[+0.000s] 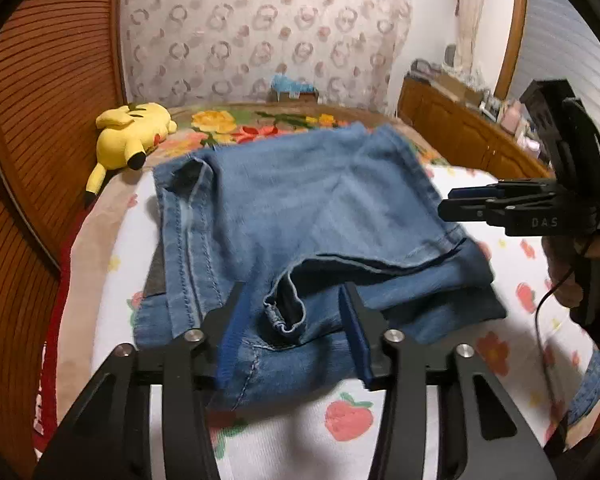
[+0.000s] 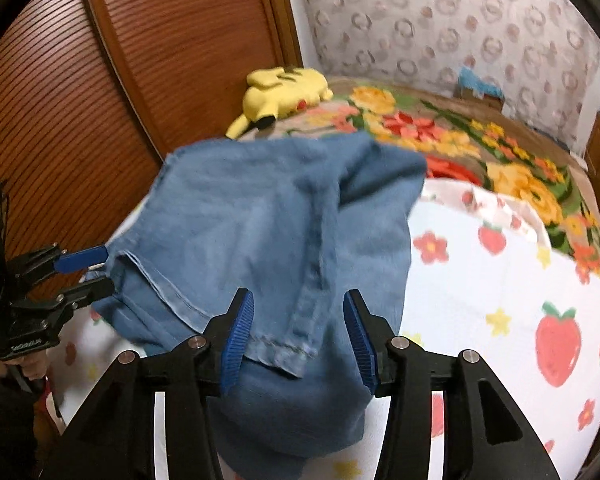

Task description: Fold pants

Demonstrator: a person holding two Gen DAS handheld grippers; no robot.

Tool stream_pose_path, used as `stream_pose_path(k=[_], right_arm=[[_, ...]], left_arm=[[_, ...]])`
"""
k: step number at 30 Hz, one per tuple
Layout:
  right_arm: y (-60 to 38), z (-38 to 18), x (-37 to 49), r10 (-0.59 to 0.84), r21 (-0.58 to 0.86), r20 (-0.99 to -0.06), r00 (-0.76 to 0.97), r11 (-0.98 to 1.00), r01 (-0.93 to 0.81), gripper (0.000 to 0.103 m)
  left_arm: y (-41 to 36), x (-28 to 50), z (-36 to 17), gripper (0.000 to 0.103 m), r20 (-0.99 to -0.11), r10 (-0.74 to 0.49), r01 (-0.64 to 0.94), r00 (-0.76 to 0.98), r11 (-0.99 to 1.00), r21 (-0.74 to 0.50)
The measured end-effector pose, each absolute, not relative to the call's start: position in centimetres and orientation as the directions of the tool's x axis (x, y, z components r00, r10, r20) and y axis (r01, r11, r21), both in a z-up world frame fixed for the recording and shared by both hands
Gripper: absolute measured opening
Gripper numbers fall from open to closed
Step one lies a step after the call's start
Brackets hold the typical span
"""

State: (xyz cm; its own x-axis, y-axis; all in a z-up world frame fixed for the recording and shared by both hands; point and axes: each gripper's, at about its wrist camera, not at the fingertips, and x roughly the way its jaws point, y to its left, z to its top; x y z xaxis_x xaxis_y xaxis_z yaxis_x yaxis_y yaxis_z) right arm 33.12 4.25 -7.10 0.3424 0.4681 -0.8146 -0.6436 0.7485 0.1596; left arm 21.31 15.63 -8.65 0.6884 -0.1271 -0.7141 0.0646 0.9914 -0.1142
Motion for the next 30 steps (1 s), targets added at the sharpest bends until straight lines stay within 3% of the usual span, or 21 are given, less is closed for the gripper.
stream_pose_path(k=[6, 7, 8, 9, 21, 26, 30], right_arm=[[5.4, -8.2, 34.4, 0.462, 0.184, -0.84, 0.283, 0.735, -0.653, 0.048], [5.8, -8.0, 34.5, 0.47, 0.185, -0.837, 0.281, 0.725, -0.663, 0.037], [5.9, -7.8, 34.7, 0.482, 0.187, -0.83, 0.281, 0.715, -0.674, 0.009], [6.4, -7.2, 34.8, 0.494, 0.186, -0.823, 0.28, 0.701, -0.689, 0.007], [17.0, 3.7, 38.2, 0.662, 0.118, -0.681, 0.313, 0.521, -0.845, 0.005], [23.7, 3.3, 40.5, 0.666, 0.101, -0.693, 0.278, 0.471, -0.876, 0.005], [27.1, -0.1, 43.5, 0.639, 0.114, -0.729, 0.243, 0.465, -0.878, 0.005]], left_arm=[[15.4, 21.3, -9.0, 0.018, -0.713, -0.117, 0.063, 0.691, 0.993, -0.102], [15.6, 21.2, -8.8, 0.013, -0.709, -0.12, 0.063, 0.695, 0.992, -0.107], [15.6, 20.9, -8.6, 0.01, -0.703, -0.124, 0.064, 0.701, 0.992, -0.111], [15.6, 20.6, -8.2, 0.008, -0.691, -0.127, 0.068, 0.712, 0.991, -0.113], [17.3, 16.8, -5.3, 0.007, -0.616, -0.154, 0.056, 0.773, 0.983, -0.175], [19.0, 15.8, -6.1, 0.007, -0.626, -0.134, 0.004, 0.768, 0.979, -0.204], [20.0, 15.7, -7.6, 0.007, -0.663, -0.106, -0.045, 0.741, 0.977, -0.206]])
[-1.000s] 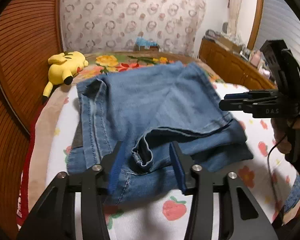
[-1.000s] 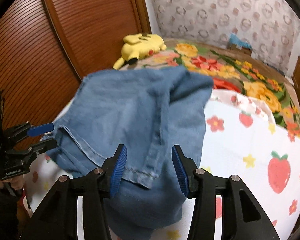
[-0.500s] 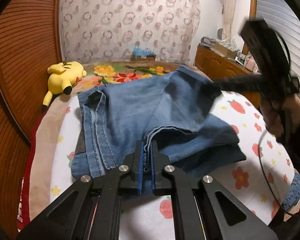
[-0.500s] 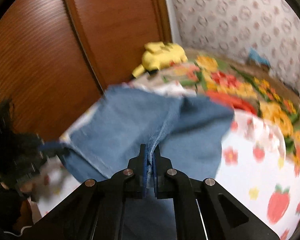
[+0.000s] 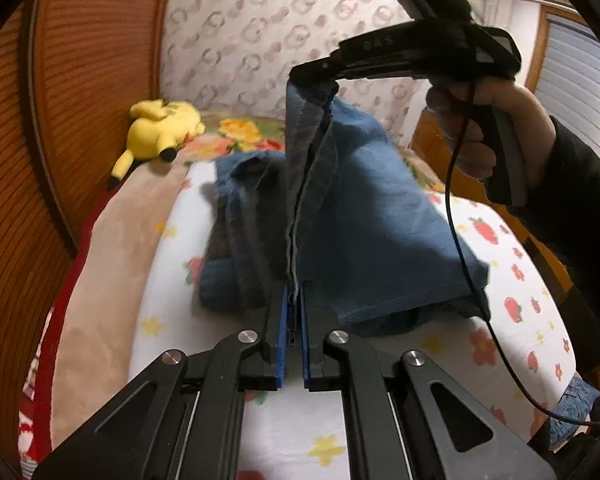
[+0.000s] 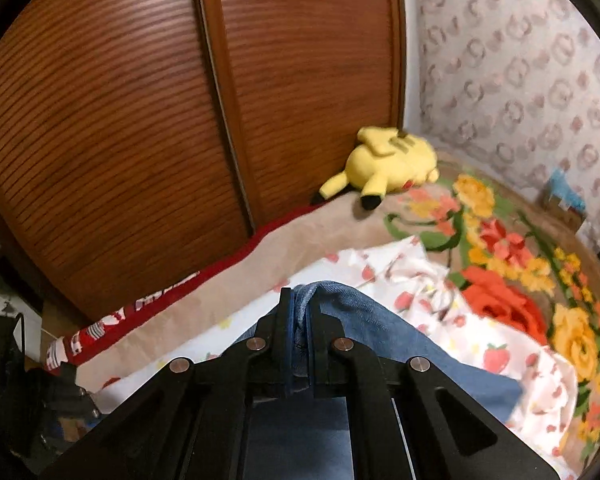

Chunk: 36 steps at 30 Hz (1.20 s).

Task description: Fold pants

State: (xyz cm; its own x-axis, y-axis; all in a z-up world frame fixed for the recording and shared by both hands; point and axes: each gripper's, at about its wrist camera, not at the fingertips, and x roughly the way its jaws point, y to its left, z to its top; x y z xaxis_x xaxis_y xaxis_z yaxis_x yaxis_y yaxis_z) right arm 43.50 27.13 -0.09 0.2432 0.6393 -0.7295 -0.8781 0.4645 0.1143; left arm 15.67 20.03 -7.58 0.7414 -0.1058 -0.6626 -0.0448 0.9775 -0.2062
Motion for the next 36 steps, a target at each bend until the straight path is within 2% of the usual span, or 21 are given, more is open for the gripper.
stream_pose_path(k=[3, 5, 8, 11, 14, 16, 17, 29, 36], right_arm=[[27.8, -2.3, 44.9, 0.615, 0.133, -0.758, 0.218, 0.472, -0.871, 0.014], [27.3, -2.9, 45.9, 0.612, 0.133, -0.758, 0.225, 0.484, -0.865, 0.031], [25.5, -2.5, 45.8, 0.619, 0.13, -0.743, 0.254, 0.505, -0.853, 0.045], [23.5, -1.8, 45.6, 0.628, 0.128, -0.723, 0.287, 0.53, -0.838, 0.051], [20.7, -1.5, 43.9, 0.632, 0.127, -0.713, 0.303, 0.541, -0.831, 0.051], [18.9, -1.2, 42.8, 0.628, 0.114, -0.707, 0.326, 0.556, -0.823, 0.051], [17.8, -1.2, 42.1, 0.626, 0.11, -0.704, 0.337, 0.564, -0.818, 0.051], [6.1, 0.8, 32.6, 0.562, 0.07, -0.67, 0.486, 0.699, -0.712, 0.051], [2.8, -0.4, 29.0, 0.539, 0.127, -0.696, 0.474, 0.742, -0.658, 0.051]], left_arm=[[20.3, 15.7, -8.4, 0.007, -0.68, -0.103, -0.051, 0.726, 0.978, -0.203], [20.2, 15.9, -8.7, 0.007, -0.692, -0.098, -0.055, 0.715, 0.979, -0.196], [20.2, 16.3, -9.0, 0.007, -0.706, -0.1, -0.058, 0.701, 0.979, -0.196], [20.4, 16.4, -8.7, 0.014, -0.71, -0.075, -0.074, 0.7, 0.982, -0.176], [20.6, 16.4, -8.2, 0.03, -0.7, -0.056, -0.086, 0.712, 0.982, -0.167], [20.7, 16.5, -7.8, 0.045, -0.692, -0.041, -0.093, 0.721, 0.983, -0.155], [20.7, 16.5, -7.5, 0.048, -0.684, -0.04, -0.088, 0.728, 0.984, -0.152], [16.9, 18.7, -5.0, 0.05, -0.638, -0.061, -0.017, 0.767, 0.993, -0.116], [13.9, 19.4, -4.8, 0.05, -0.638, -0.094, 0.035, 0.764, 0.994, -0.104]])
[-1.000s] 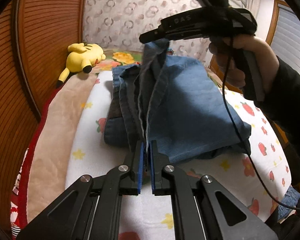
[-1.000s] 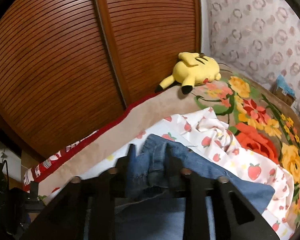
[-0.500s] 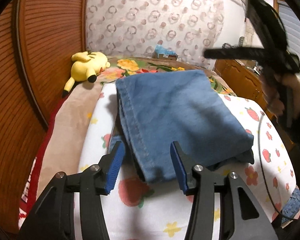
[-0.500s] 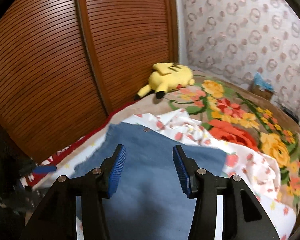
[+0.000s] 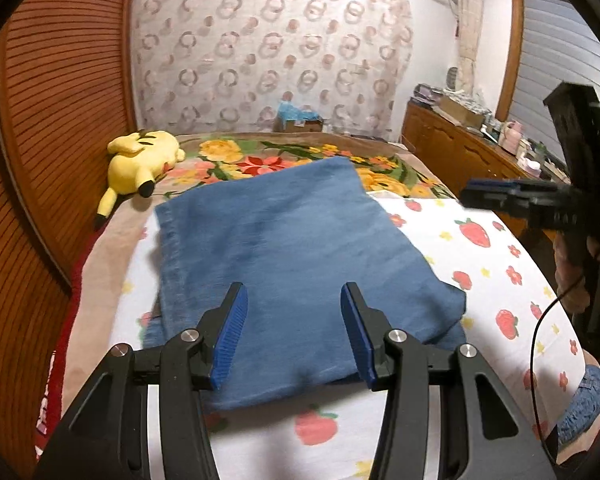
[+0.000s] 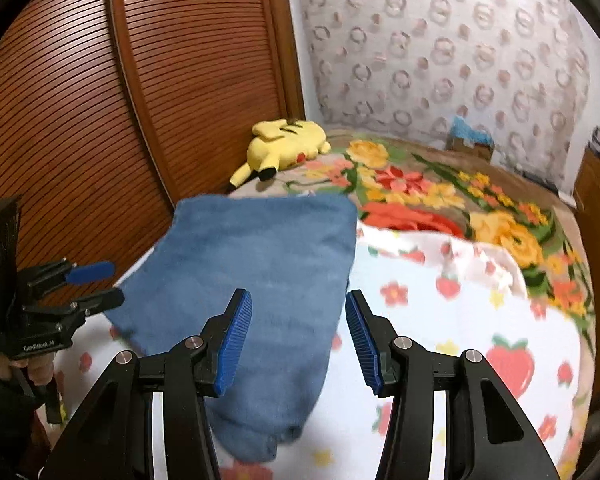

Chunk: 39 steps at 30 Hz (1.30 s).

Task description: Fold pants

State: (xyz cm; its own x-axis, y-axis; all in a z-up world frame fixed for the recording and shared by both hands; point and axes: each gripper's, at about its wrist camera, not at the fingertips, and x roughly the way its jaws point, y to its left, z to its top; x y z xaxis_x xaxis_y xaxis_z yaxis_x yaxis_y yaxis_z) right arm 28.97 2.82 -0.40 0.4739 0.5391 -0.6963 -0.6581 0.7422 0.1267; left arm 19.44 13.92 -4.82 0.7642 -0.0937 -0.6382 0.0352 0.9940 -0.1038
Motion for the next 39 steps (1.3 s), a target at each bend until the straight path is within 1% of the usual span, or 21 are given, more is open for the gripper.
stream_pose_path(k=[8, 13, 24, 29, 39], right_arm=[[2.9, -3.9, 28.1, 0.513, 0.197, -0.758, 0.404, 0.769, -0.608, 0.051], [3.7, -5.7, 28.1, 0.488, 0.211, -0.796, 0.357, 0.777, -0.593, 0.051], [2.9, -4.9, 27.3, 0.499, 0.256, -0.799, 0.336, 0.787, -0.561, 0.051], [3.2, -6.1, 27.5, 0.499, 0.265, -0.801, 0.33, 0.79, -0.552, 0.051], [3.2, -6.9, 28.4, 0.511, 0.291, -0.796, 0.325, 0.793, -0.534, 0.051]], left_arm=[[12.2, 20.1, -6.5, 0.05, -0.681, -0.088, 0.043, 0.727, 0.996, -0.082], [12.4, 20.9, -8.2, 0.05, -0.716, -0.082, 0.031, 0.694, 0.996, -0.083], [12.5, 21.7, -10.4, 0.05, -0.746, -0.092, 0.029, 0.659, 0.995, -0.097], [12.4, 21.9, -11.0, 0.05, -0.755, -0.085, 0.033, 0.651, 0.996, -0.084], [11.3, 21.0, -9.9, 0.05, -0.736, -0.134, 0.07, 0.664, 0.991, -0.118]])
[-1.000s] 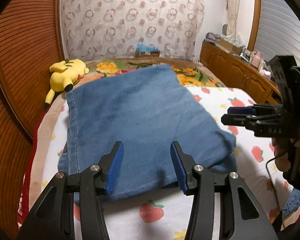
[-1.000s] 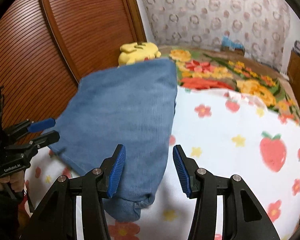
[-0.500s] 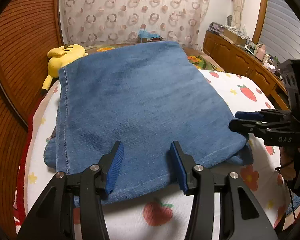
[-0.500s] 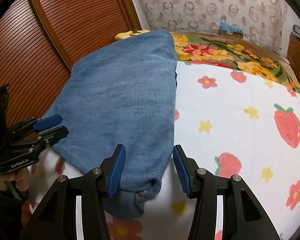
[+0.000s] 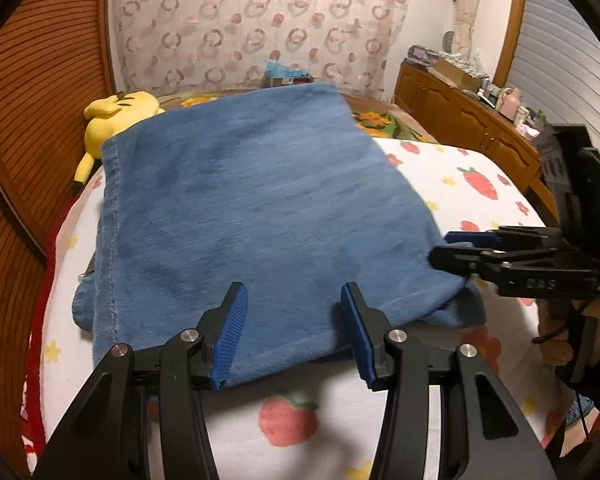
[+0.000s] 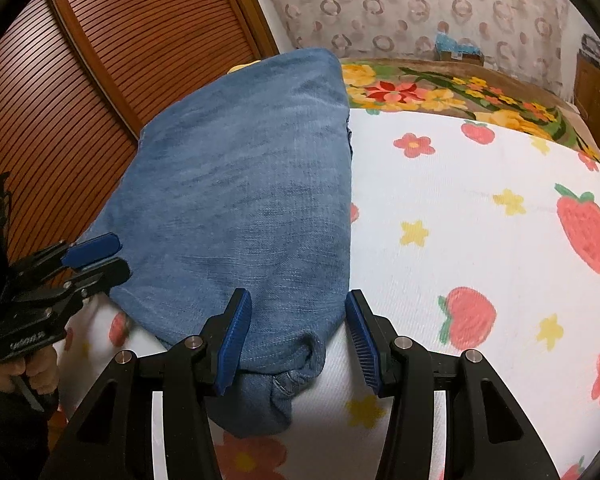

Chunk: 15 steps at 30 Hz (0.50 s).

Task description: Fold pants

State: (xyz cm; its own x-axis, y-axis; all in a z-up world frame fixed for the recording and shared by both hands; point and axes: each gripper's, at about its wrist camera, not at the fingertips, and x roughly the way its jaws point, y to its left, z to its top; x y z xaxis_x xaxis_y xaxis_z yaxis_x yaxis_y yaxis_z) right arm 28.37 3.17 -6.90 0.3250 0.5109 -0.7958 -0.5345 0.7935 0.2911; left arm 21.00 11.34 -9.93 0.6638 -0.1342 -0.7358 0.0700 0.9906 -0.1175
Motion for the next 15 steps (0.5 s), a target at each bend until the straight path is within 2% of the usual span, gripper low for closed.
stream_pose_path(k=[8, 10, 15], right_arm=[[3.4, -7.5, 29.0, 0.538, 0.334, -0.783, 0.313, 0.787, -0.519, 0.049], [3.5, -7.7, 29.2, 0.564, 0.369, -0.776, 0.282, 0.77, -0.521, 0.039], [3.6, -7.6, 29.7, 0.582, 0.383, -0.764, 0.279, 0.757, -0.53, 0.023]], left_arm=[[11.2, 21.6, -11.6, 0.05, -0.757, -0.129, 0.071, 0.641, 0.991, -0.109], [11.3, 21.7, -11.8, 0.05, -0.758, -0.135, 0.072, 0.639, 0.991, -0.115], [11.2, 21.6, -12.1, 0.05, -0.754, -0.134, 0.08, 0.643, 0.991, -0.108]])
